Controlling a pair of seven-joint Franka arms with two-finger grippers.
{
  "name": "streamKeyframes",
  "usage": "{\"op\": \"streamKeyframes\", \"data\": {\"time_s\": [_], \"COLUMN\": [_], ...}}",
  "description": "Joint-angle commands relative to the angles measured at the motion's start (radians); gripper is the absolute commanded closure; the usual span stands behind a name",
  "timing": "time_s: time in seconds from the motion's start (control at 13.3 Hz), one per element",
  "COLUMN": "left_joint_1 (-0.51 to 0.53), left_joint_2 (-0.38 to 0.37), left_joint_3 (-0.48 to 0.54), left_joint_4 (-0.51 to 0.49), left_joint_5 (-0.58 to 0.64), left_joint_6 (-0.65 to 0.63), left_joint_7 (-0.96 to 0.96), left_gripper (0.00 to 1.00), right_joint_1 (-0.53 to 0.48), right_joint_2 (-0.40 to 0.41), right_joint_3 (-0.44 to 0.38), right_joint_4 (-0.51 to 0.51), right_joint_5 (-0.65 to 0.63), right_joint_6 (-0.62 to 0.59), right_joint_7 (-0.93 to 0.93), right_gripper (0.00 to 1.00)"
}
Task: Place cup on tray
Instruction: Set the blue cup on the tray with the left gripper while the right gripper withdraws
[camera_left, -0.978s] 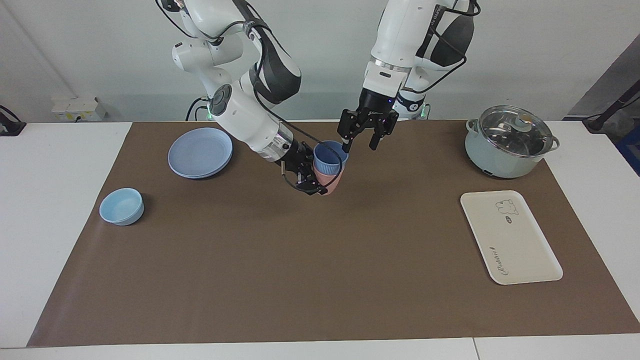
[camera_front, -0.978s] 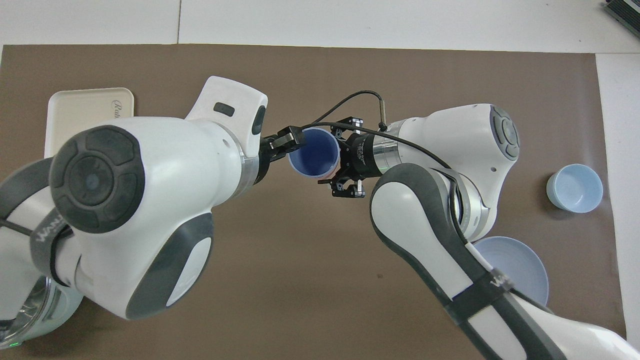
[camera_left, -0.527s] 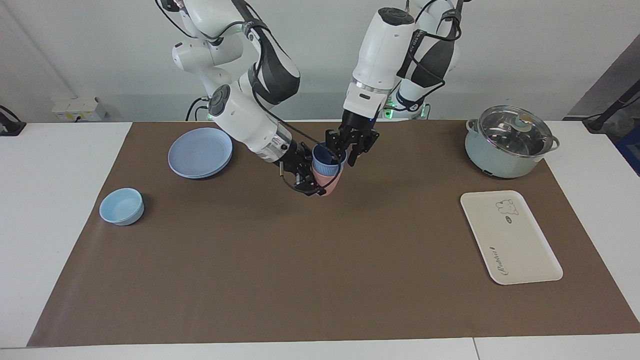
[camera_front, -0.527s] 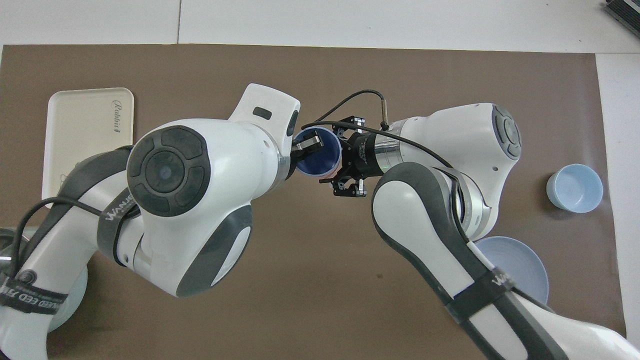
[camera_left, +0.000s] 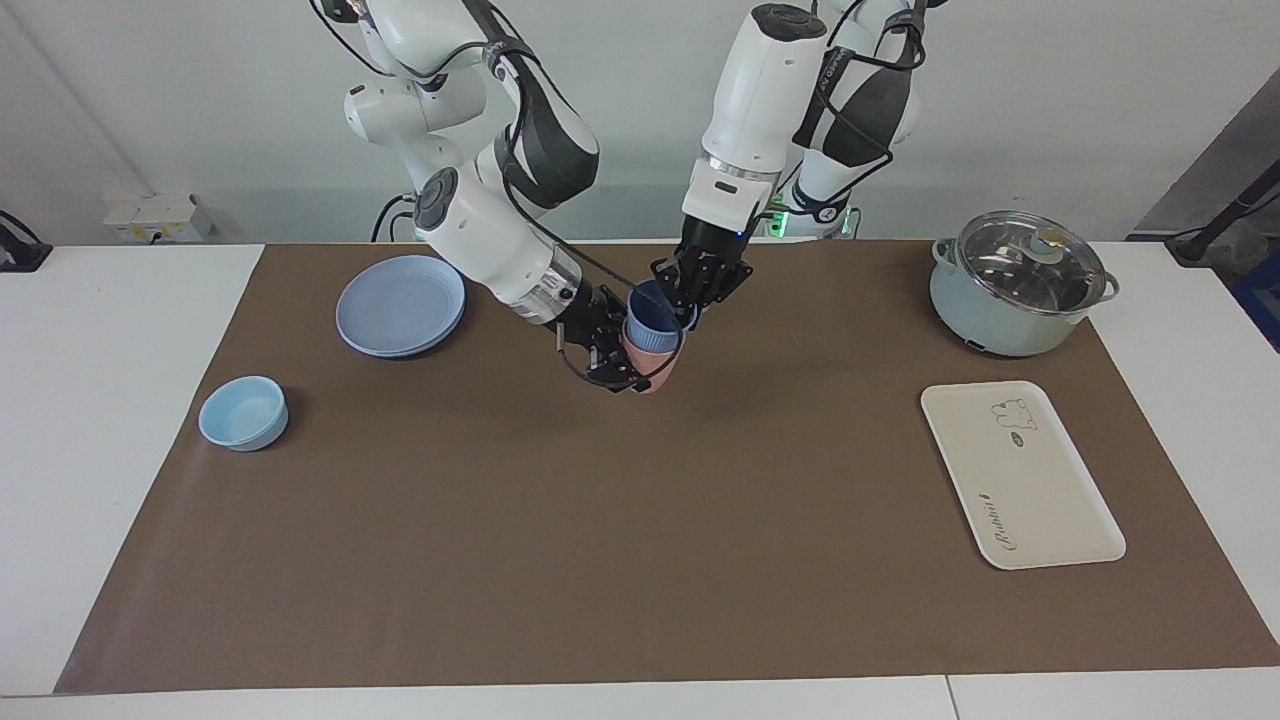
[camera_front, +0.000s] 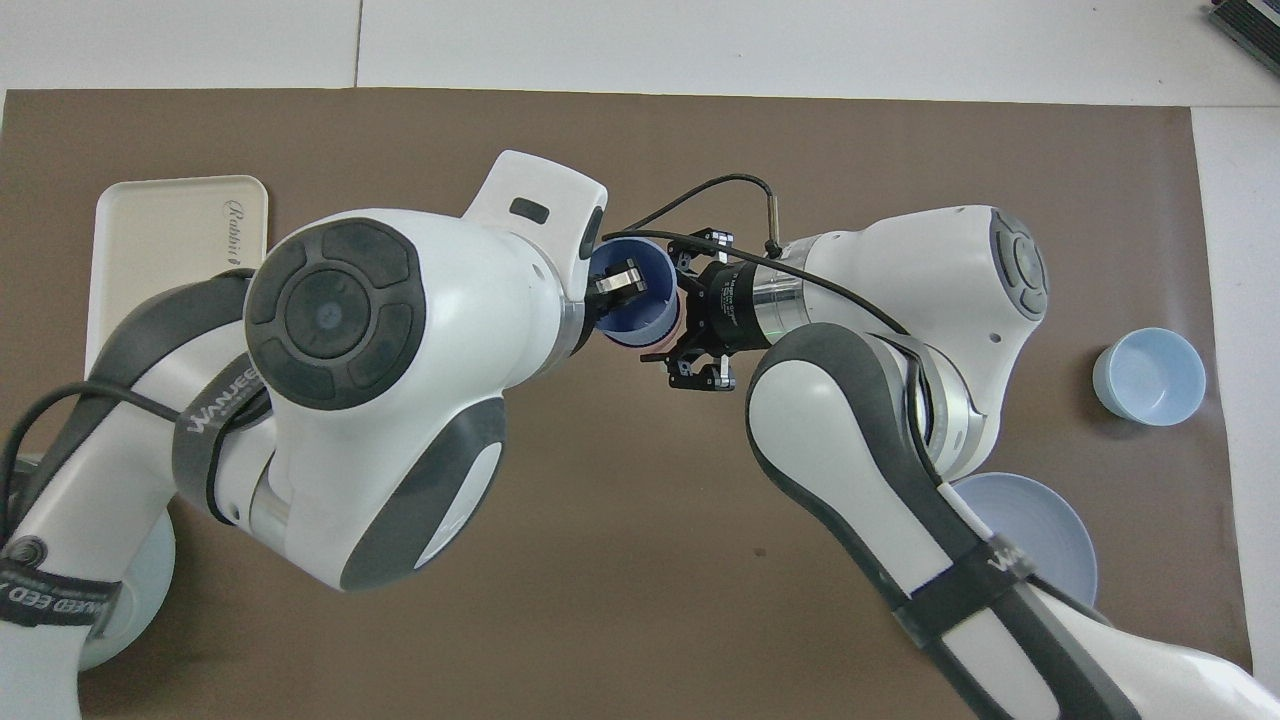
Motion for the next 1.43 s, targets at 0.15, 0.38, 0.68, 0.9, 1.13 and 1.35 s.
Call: {"op": "streamKeyframes", "data": {"time_s": [0.15, 0.38, 0.68, 0.9, 1.13, 1.35], "left_joint_1": [-0.009, 0.051, 0.219, 0.408, 0.543, 0.664], "left_joint_2": [0.005, -0.016, -0.050, -0.093, -0.091, -0.006], "left_joint_3": [0.026, 0.037, 0.038, 0.038, 0.040, 0.040], "left_joint_4": [0.074, 0.120, 0.088, -0.044, -0.204, -0.209], "left_joint_5": [0.015, 0.015, 0.001, -0.060, -0.060, -0.062], "left_joint_6": [-0.095, -0.182, -0.179, -0.134, 0.037, 0.094], "left_joint_7": [-0.018, -0.006, 0.174, 0.483, 0.733, 0.952], "left_gripper": [1.00, 1.00, 1.00, 1.00, 1.00, 1.00], "right_joint_1": [-0.007, -0.028, -0.070, -0.154, -0.296, -0.461], "right_joint_2": [-0.018, -0.018, -0.018, -0.017, -0.006, 0.009], "right_joint_3": [0.003, 0.000, 0.002, 0.002, 0.002, 0.002], "right_joint_4": [-0.023, -0.023, -0.032, -0.045, -0.076, -0.101], "right_joint_5": [0.024, 0.024, 0.025, 0.085, 0.195, 0.245], "right_joint_6": [0.012, 0.012, 0.000, -0.022, -0.109, -0.236], "right_joint_7": [-0.006, -0.009, -0.020, -0.055, -0.213, -0.406], "right_gripper": [1.00, 1.00, 1.00, 1.00, 1.00, 1.00]}}
